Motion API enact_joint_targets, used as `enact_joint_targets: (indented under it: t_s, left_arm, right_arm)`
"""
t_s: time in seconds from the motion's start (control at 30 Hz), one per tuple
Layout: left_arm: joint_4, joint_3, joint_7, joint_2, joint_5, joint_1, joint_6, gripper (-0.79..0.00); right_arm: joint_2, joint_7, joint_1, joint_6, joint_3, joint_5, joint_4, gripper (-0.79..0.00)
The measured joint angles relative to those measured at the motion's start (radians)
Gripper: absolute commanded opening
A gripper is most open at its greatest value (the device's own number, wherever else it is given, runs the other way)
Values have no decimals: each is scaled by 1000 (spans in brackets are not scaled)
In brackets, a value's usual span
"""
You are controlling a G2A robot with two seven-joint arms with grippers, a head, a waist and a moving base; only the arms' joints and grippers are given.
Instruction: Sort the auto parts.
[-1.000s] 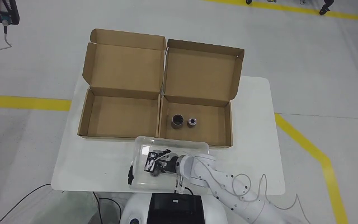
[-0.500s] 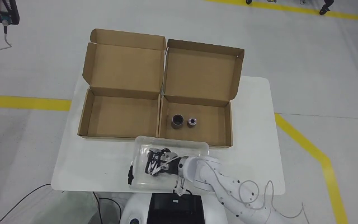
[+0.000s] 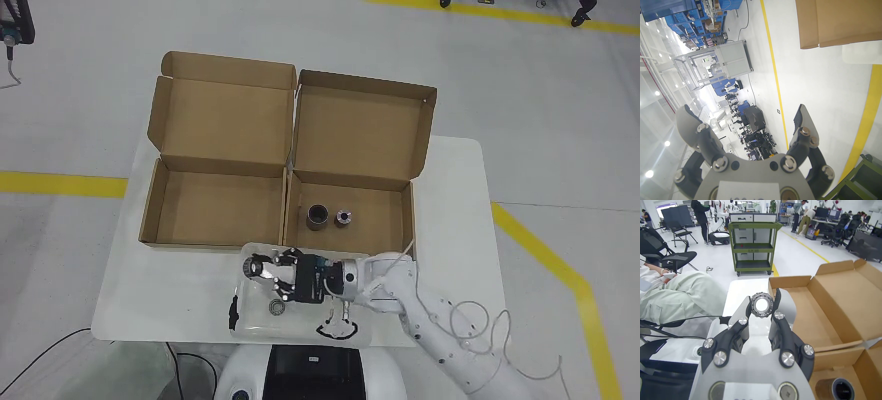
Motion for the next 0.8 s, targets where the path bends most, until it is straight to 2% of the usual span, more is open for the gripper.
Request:
enact_joint_targets:
  t_s: [0.4,0.5,0.63,0.8]
  left_arm:
    - [0,0,0,0,0,0,0,0]
    - [0,0,0,0,0,0,0,0]
    - [0,0,0,0,0,0,0,0]
    - [0,0,0,0,0,0,0,0]
  right_arm:
    - [-74,35,237,58,-49,177,45,-785]
    - [-87,-34,256,71,-52,193,66,-785]
    - [-97,-157,258,85,-57,137,95,-785]
    - [-103,-255,241,106,-57,96,105,-785]
